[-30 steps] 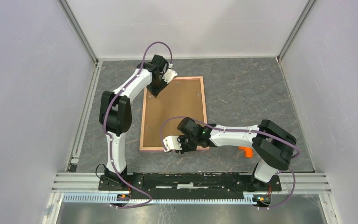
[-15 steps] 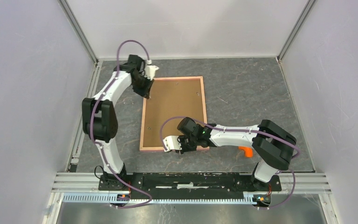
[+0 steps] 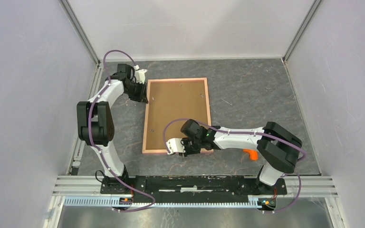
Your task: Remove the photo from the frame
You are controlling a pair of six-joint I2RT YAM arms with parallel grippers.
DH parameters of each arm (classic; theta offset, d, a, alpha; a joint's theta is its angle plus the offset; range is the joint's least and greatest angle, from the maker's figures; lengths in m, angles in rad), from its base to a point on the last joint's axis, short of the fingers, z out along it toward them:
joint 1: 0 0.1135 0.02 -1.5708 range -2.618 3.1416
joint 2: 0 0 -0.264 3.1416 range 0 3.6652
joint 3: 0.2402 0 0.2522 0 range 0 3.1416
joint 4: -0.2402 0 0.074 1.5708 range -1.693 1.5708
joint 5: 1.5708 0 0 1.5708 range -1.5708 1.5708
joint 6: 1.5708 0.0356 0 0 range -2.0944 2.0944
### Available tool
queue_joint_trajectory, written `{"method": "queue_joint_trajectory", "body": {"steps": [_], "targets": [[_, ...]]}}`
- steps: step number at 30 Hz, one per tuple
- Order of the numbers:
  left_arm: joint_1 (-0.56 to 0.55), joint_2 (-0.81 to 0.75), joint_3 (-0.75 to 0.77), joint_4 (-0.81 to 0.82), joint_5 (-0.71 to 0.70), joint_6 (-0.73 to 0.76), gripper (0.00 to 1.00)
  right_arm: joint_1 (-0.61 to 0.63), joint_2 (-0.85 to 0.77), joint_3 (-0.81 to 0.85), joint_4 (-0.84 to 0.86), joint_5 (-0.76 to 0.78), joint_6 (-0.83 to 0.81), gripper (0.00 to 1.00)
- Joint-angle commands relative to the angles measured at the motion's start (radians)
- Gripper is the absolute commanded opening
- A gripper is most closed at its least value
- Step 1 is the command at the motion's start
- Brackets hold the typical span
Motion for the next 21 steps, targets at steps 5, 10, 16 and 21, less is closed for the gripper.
{"method": "queue_joint_trajectory", "body": {"steps": [5,10,16,21], "targets": [[0.008,0.016,-0.042,0.144,0.011,-0.106,0.02,0.02,0.092,-0.069,-0.237,-0.06,0.004,0.0],[0.016,0.022,-0.047,0.162,-0.02,-0.126,0.02,0.02,0.093,-0.068,-0.236,-0.062,0.003,0.0],[0.032,-0.008,-0.056,0.159,-0.01,-0.128,0.02,0.019,0.098,-0.067,-0.237,-0.061,0.001,0.0],[0.049,-0.034,-0.069,0.142,-0.007,-0.113,0.02,0.02,0.098,-0.067,-0.237,-0.063,0.0,0.0]]}}
